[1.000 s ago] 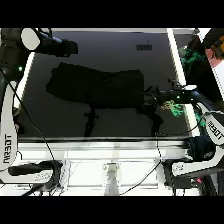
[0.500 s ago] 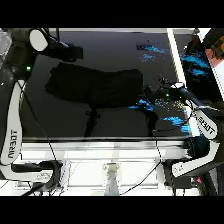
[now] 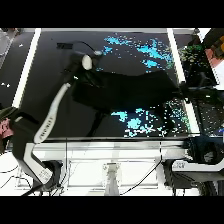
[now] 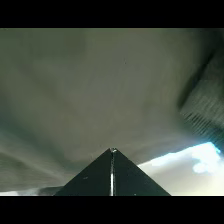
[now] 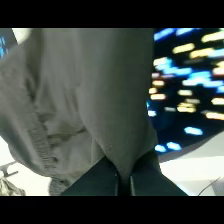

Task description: Fold the clothes and pants, and hang the long-sleeved shirts on hangers.

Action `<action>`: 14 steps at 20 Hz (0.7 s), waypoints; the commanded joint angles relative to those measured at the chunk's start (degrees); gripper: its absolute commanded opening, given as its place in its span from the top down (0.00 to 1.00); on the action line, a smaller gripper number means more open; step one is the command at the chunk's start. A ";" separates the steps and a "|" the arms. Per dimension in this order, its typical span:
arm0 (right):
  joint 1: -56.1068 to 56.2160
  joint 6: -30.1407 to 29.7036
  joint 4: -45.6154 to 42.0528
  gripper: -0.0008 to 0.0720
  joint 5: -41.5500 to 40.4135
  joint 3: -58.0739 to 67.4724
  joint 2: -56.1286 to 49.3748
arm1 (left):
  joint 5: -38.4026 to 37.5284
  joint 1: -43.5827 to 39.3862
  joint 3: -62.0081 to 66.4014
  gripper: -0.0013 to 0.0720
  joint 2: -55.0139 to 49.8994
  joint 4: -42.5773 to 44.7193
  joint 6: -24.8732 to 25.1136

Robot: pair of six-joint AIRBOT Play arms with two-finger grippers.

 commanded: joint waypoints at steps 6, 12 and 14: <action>-5.51 -2.51 2.49 0.97 16.35 10.38 3.69 | 23.47 -13.46 0.02 0.98 -12.35 -18.45 -5.01; 5.25 -1.31 5.73 0.97 16.87 22.71 3.67 | 24.81 -9.20 0.09 0.98 -6.64 -9.09 -4.74; 13.38 -0.31 5.49 0.97 10.51 25.33 3.58 | 22.43 -4.20 0.09 0.98 -0.76 -2.58 -4.74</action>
